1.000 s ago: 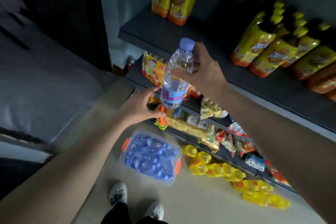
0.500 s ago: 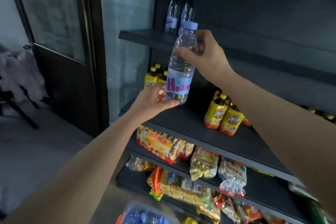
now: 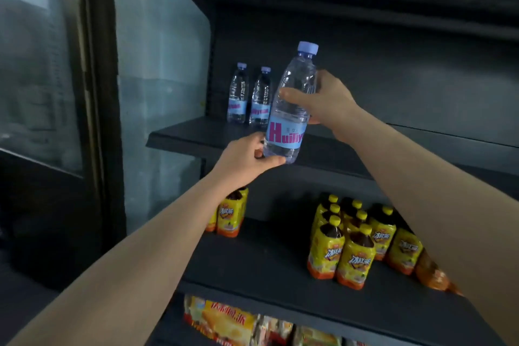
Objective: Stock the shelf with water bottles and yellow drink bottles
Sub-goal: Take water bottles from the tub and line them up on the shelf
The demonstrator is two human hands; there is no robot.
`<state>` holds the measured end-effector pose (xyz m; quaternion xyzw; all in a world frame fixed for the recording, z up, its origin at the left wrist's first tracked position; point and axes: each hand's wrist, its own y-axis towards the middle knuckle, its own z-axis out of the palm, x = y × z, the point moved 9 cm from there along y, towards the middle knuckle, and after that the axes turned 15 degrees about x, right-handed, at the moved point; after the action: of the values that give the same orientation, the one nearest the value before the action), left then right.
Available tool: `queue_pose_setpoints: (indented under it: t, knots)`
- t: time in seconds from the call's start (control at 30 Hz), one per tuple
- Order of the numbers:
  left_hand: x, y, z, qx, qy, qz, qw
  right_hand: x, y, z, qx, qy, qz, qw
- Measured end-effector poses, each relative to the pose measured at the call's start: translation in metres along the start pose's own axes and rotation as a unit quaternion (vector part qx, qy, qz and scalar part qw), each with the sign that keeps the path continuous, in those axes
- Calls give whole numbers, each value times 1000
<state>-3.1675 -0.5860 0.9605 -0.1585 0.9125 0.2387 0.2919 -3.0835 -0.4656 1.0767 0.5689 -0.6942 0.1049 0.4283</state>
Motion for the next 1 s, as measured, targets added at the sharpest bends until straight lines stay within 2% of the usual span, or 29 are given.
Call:
queue_pose_setpoints:
  t: [0.23, 0.4, 0.67, 1.0]
  knots:
    - [55, 121, -42, 88, 80, -12, 993, -36, 100, -21, -87, -38, 51, 994]
    - [113, 183, -59, 81, 144, -52, 985, -79, 151, -17, -114, -99, 106, 983]
    - [157, 243, -55, 80, 146, -29, 986, -140, 220, -9, -121, -117, 151, 974]
    - [179, 274, -36, 109, 144, -20, 983, -184, 264, 3, -137, -91, 145, 976]
